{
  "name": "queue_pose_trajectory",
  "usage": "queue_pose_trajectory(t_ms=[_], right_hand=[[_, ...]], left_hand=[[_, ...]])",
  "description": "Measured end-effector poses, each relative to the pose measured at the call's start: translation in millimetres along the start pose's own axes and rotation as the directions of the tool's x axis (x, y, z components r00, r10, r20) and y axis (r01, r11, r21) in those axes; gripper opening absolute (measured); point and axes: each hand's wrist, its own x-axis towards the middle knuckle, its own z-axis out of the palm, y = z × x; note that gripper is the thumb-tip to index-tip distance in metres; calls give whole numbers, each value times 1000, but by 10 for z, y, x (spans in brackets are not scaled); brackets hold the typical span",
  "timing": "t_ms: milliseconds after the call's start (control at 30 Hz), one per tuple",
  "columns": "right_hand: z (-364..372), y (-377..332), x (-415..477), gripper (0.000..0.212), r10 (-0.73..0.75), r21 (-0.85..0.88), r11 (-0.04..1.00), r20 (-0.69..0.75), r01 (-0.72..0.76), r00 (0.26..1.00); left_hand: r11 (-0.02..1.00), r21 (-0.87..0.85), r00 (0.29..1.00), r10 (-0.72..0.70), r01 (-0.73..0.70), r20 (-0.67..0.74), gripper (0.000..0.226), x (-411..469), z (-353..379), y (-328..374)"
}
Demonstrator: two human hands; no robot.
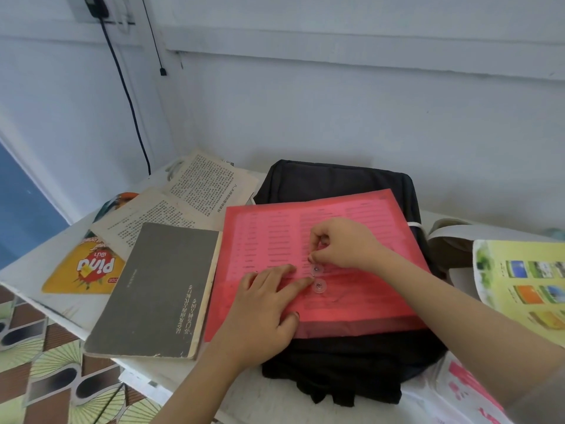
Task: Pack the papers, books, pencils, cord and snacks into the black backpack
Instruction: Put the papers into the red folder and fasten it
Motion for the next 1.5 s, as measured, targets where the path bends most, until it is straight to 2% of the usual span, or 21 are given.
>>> queue_pose_trajectory(t_ms=[167, 300, 367, 533, 633, 667, 733, 833, 933, 1033, 1100, 1167, 1233, 1333, 1500], right_hand=[[-47, 80, -105, 11, 10, 33, 999, -23, -9, 1000], [-44, 139, -256, 8, -53, 122, 991, -68, 61, 996], [-65, 161, -367, 8, -96, 109, 989, -78, 104, 992], [-74, 171, -621, 23, -149, -113, 983, -53, 142, 987], [-22, 128, -709, 28, -173, -305, 937, 18, 170, 985], [7, 88, -743, 26, -203, -376, 906, 20, 196, 979], [73, 14, -787, 9, -277, -519, 821, 4, 239, 961], [149, -57, -847, 35, -320, -558, 793, -40, 245, 947], [216, -139, -882, 38, -345, -559, 787, -47, 261, 938], [266, -143, -863, 34, -326, -502, 827, -62, 253, 943], [301, -170, -873, 24, -327, -463, 847, -65, 262, 943], [285, -220, -863, 8, -288, -424, 867, 3, 262, 958], [243, -266, -842, 22, -313, -346, 885, 54, 312, 948], [212, -345, -728, 26, -362, -352, 868, 34, 350, 932], [92, -331, -339, 21, -321, -320, 893, 41, 316, 946]], left_hand=[[1000, 3, 1000, 4, -4, 1, 60, 1, -1, 6], [999, -33, 1000, -8, 8, -11, 60, -11, -3, -8], [998, -56, 1000, -17, 16, -19, 60, -16, 1, -11], [997, -69, 1000, -21, 20, -21, 60, -12, 11, -20], [998, -67, 1000, -20, 19, -19, 60, -13, 16, -18], [997, -69, 1000, -20, 19, -21, 60, -12, 18, -17], [997, -75, 1000, -20, 18, -23, 60, -13, 21, -17], [997, -72, 1000, -12, 10, -27, 61, -14, 26, -20], [997, -72, 999, -5, 3, -34, 61, -16, 37, -28], [997, -82, 999, 3, -7, -53, 61, -15, 44, -32], [995, -101, 998, -1, -6, -64, 65, -14, 45, -29], [988, -155, 998, -25, 16, -57, 71, -21, 53, -38], [955, -292, 997, -69, 56, -34, 79, -38, 60, -58], [884, -460, 994, -106, 80, -30, 100, -56, 59, -91], [855, -511, 990, -131, 91, -43, 114, -72, 69, -127]])
